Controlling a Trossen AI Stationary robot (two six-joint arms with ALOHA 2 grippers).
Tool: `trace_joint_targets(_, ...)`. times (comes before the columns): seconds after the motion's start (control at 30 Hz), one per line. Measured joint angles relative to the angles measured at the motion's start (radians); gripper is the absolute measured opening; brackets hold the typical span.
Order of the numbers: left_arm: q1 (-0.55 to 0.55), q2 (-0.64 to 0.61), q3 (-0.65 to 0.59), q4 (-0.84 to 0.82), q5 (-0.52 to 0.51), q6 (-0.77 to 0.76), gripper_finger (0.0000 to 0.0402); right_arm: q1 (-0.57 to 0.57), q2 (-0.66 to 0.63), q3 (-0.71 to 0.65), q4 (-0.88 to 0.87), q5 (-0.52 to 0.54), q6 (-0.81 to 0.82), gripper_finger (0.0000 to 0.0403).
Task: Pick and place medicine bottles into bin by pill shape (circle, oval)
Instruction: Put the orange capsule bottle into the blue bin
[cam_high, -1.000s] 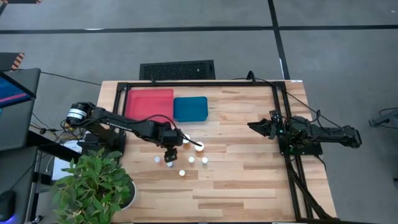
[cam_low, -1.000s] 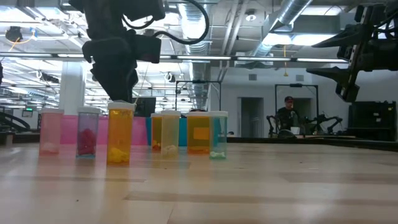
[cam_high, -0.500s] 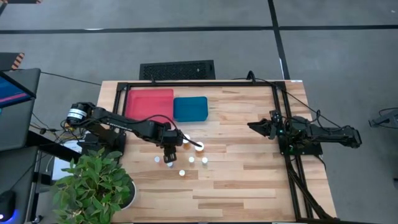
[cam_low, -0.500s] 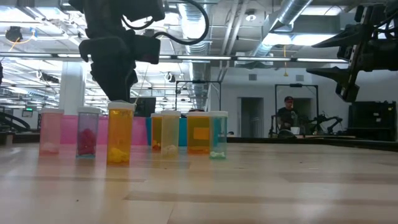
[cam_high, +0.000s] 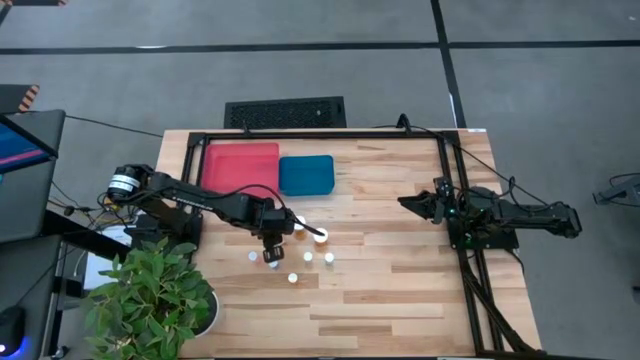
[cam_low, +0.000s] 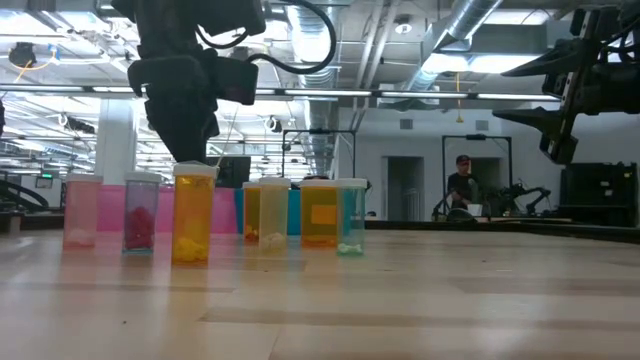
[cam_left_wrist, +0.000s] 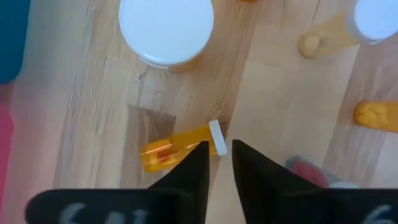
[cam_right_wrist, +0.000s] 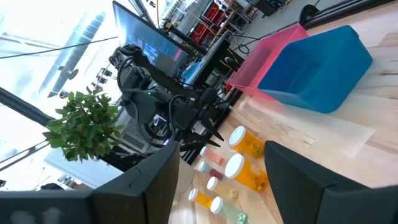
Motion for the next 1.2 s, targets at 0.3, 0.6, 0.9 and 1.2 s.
trace_joint_targets(0.3,0.001,0.000,0.005,-0.019,-0.050,0.028,0.0047,0.000,0.000,0.000,0.000,0.000,0.000,0.0244)
trace_joint_targets(0.6,0.019,-0.002,0.045,-0.017,0.025,0.130,0.0202,0.000,0.000,0.000,-0.012,0.000,-0.001,0.0244)
trace_joint_targets(0.9,0.058,0.003,0.048,-0.043,-0.070,0.390,0.0281,0.000,0.000,0.000,-0.013,0.000,-0.003,0.0244)
trace_joint_targets(1.2,0.169,0.003,0.048,-0.026,0.008,0.649,0.0266,0.000,0.000,0.000,-0.013,0.000,-0.002,0.0244)
